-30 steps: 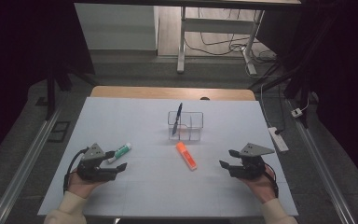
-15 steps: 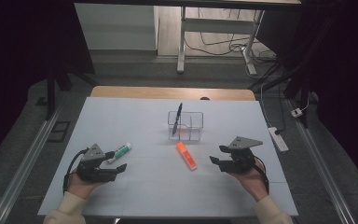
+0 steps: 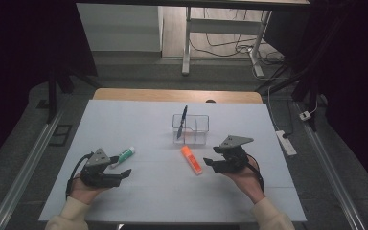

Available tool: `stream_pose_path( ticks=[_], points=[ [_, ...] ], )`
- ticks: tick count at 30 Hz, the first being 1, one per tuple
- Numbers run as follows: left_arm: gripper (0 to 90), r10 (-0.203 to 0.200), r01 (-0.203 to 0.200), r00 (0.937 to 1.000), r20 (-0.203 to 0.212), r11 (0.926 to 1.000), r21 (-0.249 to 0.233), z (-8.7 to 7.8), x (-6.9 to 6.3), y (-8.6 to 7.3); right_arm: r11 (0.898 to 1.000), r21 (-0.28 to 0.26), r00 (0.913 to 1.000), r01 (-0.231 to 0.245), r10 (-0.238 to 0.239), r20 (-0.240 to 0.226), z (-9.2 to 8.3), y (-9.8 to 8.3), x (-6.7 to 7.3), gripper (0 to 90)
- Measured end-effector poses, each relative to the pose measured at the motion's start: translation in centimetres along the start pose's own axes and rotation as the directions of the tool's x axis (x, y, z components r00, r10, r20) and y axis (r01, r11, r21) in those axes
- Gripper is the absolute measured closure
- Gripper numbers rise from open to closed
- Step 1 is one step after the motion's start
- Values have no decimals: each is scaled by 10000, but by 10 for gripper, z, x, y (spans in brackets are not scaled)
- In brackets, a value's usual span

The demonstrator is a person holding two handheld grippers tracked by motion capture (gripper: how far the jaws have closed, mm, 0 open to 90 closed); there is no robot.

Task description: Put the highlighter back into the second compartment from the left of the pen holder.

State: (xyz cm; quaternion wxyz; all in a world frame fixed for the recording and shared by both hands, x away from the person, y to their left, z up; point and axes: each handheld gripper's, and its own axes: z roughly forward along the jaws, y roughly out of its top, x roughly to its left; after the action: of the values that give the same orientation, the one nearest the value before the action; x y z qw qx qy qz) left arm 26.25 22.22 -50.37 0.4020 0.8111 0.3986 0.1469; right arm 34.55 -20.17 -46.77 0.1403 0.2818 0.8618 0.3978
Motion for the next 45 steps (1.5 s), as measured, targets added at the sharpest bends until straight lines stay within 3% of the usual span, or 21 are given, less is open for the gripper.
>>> stream_pose_path(
  ticks=[10,23,32,45],
  points=[
    [279,38,-37,9999,-154,10000,48,-1,-2,-1,9998,71,9984,209,-205,-522,24,22,9,366],
    [275,-8,10,9999,-163,10000,83,0,-1,-2,9997,101,9976,208,-201,-659,36,28,12,367],
    [275,72,-71,9999,-145,9999,72,0,-1,-2,9989,393,9982,262,-240,-548,53,35,14,367],
    [275,160,-158,9998,-124,9997,182,1,-3,-3,9891,1454,9993,216,-170,-327,88,37,14,333]
  ],
)
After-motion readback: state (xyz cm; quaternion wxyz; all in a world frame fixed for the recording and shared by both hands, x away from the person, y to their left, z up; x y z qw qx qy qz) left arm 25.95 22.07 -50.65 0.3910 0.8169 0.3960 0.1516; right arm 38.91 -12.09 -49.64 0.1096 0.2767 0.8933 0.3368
